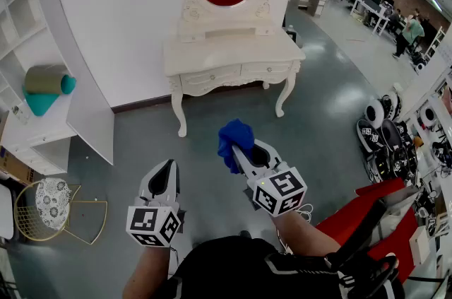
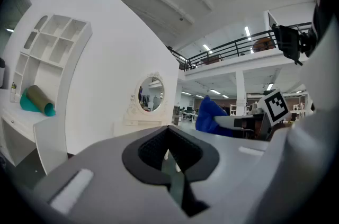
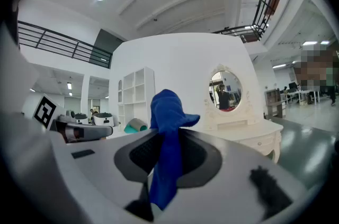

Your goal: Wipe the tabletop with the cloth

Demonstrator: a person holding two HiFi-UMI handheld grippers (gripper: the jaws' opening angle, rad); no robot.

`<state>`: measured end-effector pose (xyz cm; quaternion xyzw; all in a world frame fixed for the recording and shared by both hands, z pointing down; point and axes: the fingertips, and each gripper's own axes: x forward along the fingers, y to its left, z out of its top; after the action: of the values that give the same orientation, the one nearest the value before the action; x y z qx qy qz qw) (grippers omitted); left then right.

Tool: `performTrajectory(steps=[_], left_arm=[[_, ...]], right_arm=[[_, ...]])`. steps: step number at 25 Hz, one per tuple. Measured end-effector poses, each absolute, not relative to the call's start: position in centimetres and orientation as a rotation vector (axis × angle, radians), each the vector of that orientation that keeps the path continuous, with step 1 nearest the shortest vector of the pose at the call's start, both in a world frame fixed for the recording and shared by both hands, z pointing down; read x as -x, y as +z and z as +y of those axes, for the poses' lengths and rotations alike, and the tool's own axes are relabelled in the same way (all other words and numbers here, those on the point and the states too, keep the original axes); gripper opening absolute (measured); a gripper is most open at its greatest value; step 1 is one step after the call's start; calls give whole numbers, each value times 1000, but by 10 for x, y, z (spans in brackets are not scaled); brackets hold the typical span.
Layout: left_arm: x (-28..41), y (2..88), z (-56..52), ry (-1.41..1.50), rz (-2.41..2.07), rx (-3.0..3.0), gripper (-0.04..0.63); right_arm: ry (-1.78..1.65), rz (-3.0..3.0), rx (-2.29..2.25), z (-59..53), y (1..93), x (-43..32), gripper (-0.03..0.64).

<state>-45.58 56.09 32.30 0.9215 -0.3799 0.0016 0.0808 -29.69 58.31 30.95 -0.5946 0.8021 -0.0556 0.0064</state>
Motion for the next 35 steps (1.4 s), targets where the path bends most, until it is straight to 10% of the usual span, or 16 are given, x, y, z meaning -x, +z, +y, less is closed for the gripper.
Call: performTrajectory(steps=[35], left_arm=[[478,344,473,-29,-1059,-2756,8]], right_arm=[[-243,2416,1887,492,330,311,89]])
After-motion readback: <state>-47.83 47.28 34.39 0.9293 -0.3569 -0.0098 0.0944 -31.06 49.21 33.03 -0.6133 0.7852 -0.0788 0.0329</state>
